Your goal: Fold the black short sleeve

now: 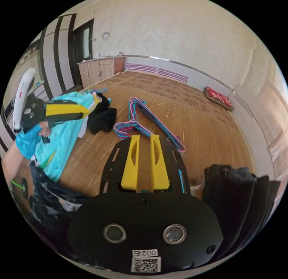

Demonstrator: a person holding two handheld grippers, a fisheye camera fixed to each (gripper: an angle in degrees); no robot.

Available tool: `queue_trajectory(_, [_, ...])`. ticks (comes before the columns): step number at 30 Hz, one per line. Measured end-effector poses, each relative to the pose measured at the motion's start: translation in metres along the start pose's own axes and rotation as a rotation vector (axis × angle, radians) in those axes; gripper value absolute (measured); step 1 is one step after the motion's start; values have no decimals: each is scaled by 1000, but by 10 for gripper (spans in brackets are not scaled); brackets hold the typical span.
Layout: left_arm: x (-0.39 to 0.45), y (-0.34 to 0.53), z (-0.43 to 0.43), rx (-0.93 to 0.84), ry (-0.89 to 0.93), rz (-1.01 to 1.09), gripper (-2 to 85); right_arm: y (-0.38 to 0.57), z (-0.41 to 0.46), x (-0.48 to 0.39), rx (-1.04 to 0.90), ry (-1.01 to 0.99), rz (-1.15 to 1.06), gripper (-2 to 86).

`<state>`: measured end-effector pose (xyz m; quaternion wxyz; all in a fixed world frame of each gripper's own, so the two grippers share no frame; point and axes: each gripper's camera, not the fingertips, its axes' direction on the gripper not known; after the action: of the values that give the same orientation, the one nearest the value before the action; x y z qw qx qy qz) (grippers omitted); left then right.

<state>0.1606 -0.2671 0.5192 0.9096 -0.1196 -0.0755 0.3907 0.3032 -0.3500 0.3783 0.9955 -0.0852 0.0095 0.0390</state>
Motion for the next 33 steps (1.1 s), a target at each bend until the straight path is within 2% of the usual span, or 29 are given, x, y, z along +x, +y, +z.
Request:
queue_trajectory(4, [18,59,-61,-39,59,-120,-9,26,-57,-26,2,-5,121,46])
queue_trajectory(9, [45,118,-126,-80,-31,-361,-10,68,-138,-75,16,-20,165,38])
queue_trajectory(13, [80,167,-184,-91,-112,-446,-10,92,-187,-107,47,-51,191,37])
queue_trajectory(20, [129,241,-252,-192,-199,-467,-10,147,-258,-167,25,-42,158,37])
queue_trajectory(24, [138,286,-288,-185,-117,-524,-10,177,-294,-194,20,-61,133,35])
queue_trajectory(29, [147,324,-326,-105,-122,-509,-10,198,-333,-224,50,-47,77,31])
queue_trajectory(33, [153,350,-356,-37,-52,-503,-10,213,-359,-250,56,-53,22,25])
